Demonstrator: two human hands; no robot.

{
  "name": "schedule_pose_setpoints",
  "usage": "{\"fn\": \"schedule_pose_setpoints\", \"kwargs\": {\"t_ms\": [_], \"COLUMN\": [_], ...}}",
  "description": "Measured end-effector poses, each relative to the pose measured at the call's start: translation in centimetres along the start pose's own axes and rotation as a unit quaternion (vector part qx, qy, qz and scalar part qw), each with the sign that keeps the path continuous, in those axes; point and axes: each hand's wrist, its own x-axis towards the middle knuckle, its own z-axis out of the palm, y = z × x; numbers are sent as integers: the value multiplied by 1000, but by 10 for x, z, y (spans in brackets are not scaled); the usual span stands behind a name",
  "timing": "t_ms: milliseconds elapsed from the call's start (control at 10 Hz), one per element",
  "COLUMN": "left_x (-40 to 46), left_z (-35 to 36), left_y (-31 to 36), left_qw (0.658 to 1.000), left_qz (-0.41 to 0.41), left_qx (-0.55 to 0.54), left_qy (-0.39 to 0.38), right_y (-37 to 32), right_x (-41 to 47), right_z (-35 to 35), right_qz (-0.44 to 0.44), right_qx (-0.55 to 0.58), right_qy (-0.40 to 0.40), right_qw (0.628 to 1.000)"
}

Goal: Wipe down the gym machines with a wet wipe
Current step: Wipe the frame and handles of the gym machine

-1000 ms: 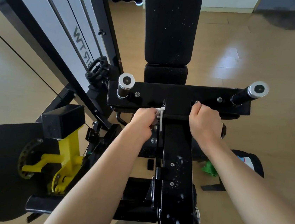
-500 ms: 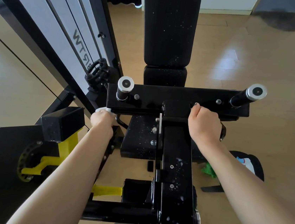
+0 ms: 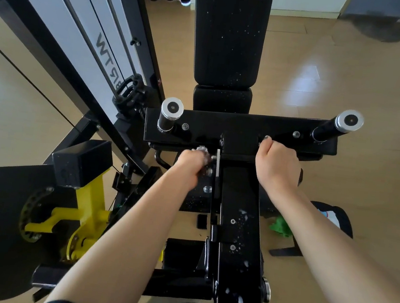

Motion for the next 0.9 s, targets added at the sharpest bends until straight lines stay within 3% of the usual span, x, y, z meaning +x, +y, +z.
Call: {"fn": "schedule_pose_setpoints", "kwargs": {"t_ms": [200,300,400,500,600,700,800,900], "left_x": [17,-11,-48,-75,-109,-118,-119,-139], "left_z": [-45,-39,-30,-34,-30,-17,-1,15], "left_y": [-6,-10,-5,5,-1,-23,-39,-58], "left_qw": [992,994,952,874,800,694,681,644], "left_qz": [-12,73,217,366,485,504,485,518], "left_qx": [-67,47,211,314,342,514,549,563], "left_qy": [109,70,-32,60,91,28,-2,-27], "right_y": [-2,-1,1,3,2,2,1,1], "right_x": [0,0,0,0,0,-1,0,2], "right_z": [-1,-1,-2,-4,-6,-9,-14,-17], "right_qz": [-6,-15,-29,-37,-40,-60,-44,-58], "right_qx": [5,3,7,0,-2,13,10,-8], "right_qy": [0,-4,-9,-20,-32,-31,-74,-81], "right_qw": [1000,1000,1000,999,999,998,996,995]}}
